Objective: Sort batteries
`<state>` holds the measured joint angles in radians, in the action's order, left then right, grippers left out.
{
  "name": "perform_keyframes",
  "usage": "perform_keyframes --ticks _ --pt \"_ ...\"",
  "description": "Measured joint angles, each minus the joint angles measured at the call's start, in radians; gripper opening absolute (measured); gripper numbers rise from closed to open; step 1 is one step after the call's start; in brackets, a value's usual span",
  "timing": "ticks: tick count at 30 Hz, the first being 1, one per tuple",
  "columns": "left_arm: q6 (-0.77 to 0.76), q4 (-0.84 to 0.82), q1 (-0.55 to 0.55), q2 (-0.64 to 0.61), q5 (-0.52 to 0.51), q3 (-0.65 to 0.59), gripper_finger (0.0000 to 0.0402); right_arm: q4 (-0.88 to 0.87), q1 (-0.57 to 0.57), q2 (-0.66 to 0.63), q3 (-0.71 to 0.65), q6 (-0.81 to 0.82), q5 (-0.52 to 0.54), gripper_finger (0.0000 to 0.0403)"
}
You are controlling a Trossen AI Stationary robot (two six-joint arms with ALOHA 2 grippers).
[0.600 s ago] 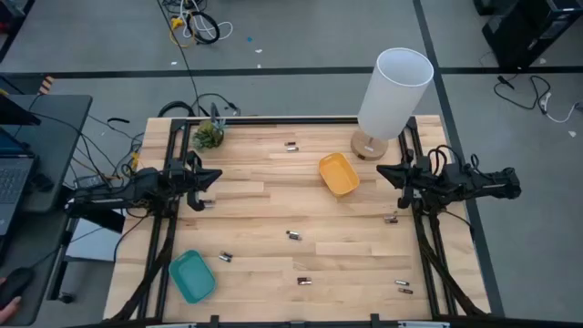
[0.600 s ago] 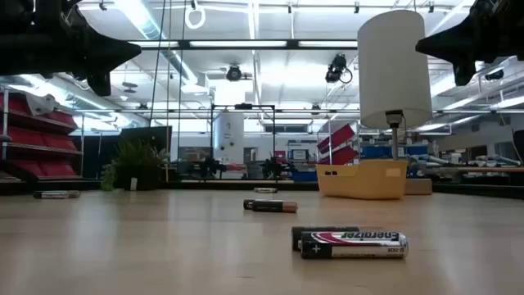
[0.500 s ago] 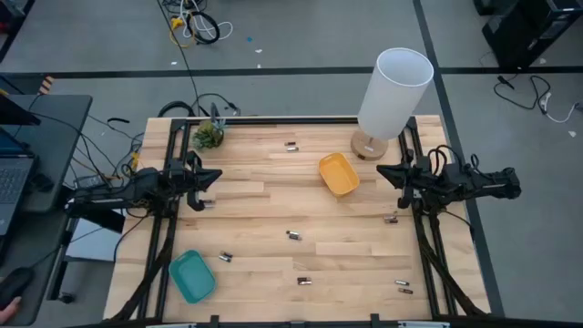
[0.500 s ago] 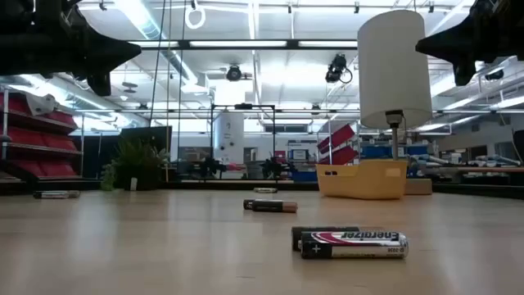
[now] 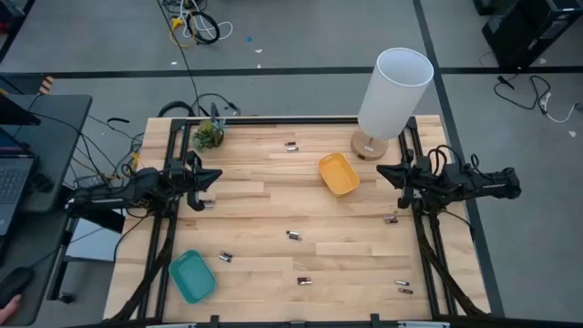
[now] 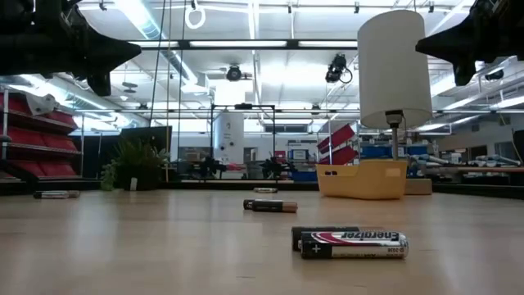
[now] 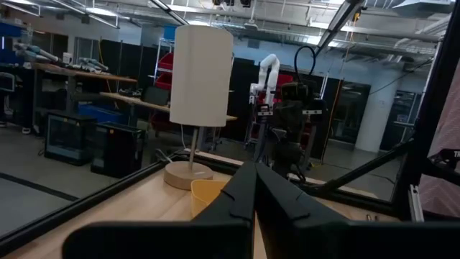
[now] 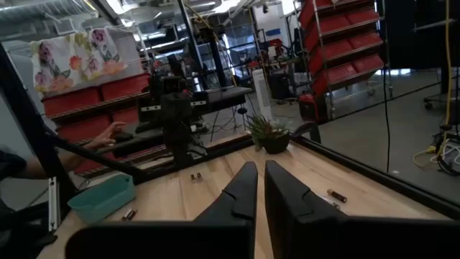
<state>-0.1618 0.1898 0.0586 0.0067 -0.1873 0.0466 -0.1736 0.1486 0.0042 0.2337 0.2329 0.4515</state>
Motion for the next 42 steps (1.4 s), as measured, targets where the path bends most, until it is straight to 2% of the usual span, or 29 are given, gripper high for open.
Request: perform_keyframes --ticks 33,36,39,42 --pt "0.0 0.0 0.0 0.0 0.0 0.0 0.0017 0.0 0.0 0.0 0.0 -0.002 0.0 0.0016" --pt "0.0 0.0 0.0 0.0 0.0 0.0 0.0017 0.004 0.0 0.0 0.0 -0.097 0.004 0.0016" --pt "0.0 0.0 0.0 0.0 0.0 0.0 0.0017 0.053 0.0 0.0 0.0 -0.178 0.008 0.0016" --pt "0.0 0.0 0.0 0.0 0.0 0.0 0.0017 0.147 0.0 0.0 0.0 -0.087 0.005 0.0016"
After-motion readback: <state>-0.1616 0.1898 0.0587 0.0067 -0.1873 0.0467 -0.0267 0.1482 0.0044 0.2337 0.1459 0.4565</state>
